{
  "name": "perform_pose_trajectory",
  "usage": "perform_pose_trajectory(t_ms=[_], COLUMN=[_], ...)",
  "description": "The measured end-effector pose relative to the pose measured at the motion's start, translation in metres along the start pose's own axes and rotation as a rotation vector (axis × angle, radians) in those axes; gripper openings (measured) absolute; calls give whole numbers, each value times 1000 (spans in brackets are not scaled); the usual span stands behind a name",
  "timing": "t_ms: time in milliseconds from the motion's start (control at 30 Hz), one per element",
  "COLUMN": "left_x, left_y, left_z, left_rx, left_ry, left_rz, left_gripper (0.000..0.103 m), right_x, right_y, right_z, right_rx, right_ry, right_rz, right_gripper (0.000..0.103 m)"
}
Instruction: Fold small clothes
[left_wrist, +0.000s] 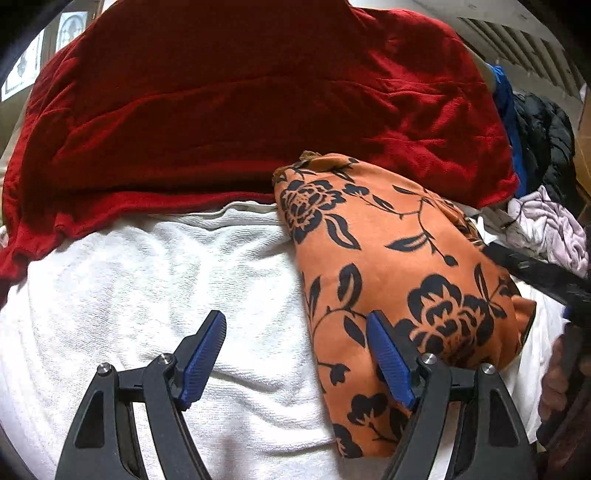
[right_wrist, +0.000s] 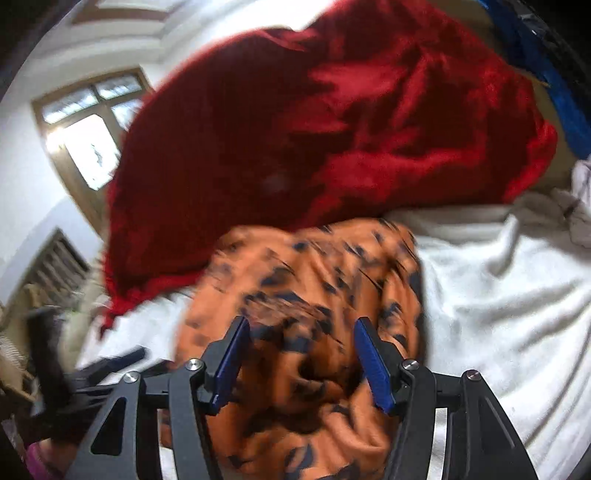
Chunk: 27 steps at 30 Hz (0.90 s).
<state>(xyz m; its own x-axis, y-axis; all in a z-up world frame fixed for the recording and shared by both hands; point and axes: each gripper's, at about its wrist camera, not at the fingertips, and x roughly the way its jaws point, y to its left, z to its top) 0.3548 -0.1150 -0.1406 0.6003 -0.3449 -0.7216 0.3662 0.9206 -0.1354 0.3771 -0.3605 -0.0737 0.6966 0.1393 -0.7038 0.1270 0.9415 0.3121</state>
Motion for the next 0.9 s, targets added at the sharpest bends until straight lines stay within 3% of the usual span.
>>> perform_pose_trajectory(t_ms=[100, 167, 200, 233, 267, 400, 467, 633, 767, 800, 900], left_x=[-1, -1, 0, 0, 1, -1, 1, 9, 10, 9, 6], left_y=[3, 8, 8, 9, 8, 6, 5, -3, -3, -2, 0], left_z=[-4, -4, -4, -4, -4, -5, -5, -10, -13, -13, -15], left_rx=[1, 2, 8, 13, 19, 27, 44, 96, 118, 117, 126], left_ry=[8, 11, 9, 7, 6, 5, 8, 34, 37, 42, 44], left_rz=[-5, -8, -5, -2, 4, 0, -1, -19, 1, 2, 17], left_gripper=[79, 79, 79, 79, 79, 79, 79, 79, 79, 79, 79], right_x=[12, 15, 14, 12, 7, -27, -27, 14, 7, 1, -31], right_y=[-9, -8, -7, -10, -14, -13, -18, -54, -62, -68, -74], right_z=[-10, -17, -18, -18, -16, -7, -7, -14, -12, -10, -7], right_rx=[-1, -29, -40, -21, 10, -23, -35, 32, 89, 137, 185], right_ry=[107, 122, 128, 136, 124, 5, -20, 65, 9, 6, -57], right_rz=[24, 27, 33, 54, 66, 52, -8, -88, -21, 30, 59], right_gripper=[63, 58, 46, 19, 17, 13, 13, 13, 14, 14, 16])
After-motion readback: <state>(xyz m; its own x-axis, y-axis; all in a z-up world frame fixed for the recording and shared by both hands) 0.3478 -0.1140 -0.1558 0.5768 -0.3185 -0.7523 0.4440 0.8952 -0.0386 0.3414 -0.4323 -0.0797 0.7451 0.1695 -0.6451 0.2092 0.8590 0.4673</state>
